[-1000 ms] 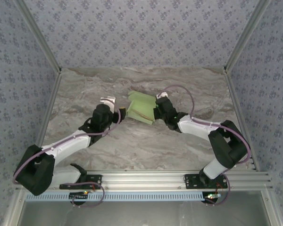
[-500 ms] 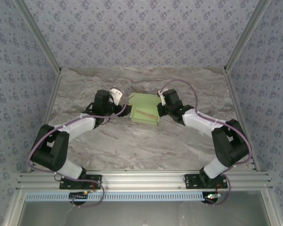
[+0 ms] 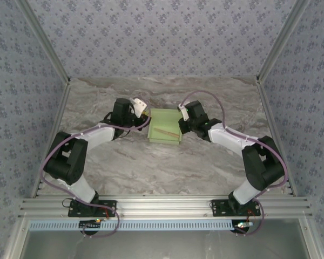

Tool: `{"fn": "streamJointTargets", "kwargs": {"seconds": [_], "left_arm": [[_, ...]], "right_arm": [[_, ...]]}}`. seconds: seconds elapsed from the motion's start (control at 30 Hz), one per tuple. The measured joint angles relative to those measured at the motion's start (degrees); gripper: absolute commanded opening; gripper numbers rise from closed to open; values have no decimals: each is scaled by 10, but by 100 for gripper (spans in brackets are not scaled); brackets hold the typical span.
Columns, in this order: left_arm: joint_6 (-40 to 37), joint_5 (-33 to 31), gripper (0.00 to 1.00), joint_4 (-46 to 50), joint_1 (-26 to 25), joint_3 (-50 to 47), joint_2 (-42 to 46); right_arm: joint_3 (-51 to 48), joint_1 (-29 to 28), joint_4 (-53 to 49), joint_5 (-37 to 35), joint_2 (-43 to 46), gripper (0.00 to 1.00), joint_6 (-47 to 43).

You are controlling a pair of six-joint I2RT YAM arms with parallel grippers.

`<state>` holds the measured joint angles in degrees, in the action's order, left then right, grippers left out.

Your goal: Fold the paper box

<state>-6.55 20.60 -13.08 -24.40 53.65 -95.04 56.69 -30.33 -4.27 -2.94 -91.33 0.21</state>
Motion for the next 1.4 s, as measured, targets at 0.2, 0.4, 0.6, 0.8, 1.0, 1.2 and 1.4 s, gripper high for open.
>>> {"fn": "streamJointTargets", "kwargs": {"seconds": [0.2, 0.4, 0.6, 0.8, 1.0, 1.2, 1.4], "left_arm": [[1, 11, 10, 1, 0, 14, -6], [-1, 10, 3, 1, 0, 18, -10], [6, 6, 2, -2, 0, 18, -10], [25, 2, 15, -5, 0, 17, -10], [32, -4, 16, -5, 0, 11, -10], [32, -5, 14, -6, 0, 7, -10], [36, -5, 5, -7, 0, 5, -10]], "right_arm": [[7, 0, -5, 0, -5, 1, -1], [11, 1, -6, -1, -8, 1, -1], [15, 1, -7, -5, -8, 0, 6], [16, 0, -7, -10, -8, 0, 22], [16, -1, -7, -14, -11, 0, 30], [16, -1, -7, -14, -13, 0, 30], [16, -3, -7, -18, -14, 0, 30]]}}
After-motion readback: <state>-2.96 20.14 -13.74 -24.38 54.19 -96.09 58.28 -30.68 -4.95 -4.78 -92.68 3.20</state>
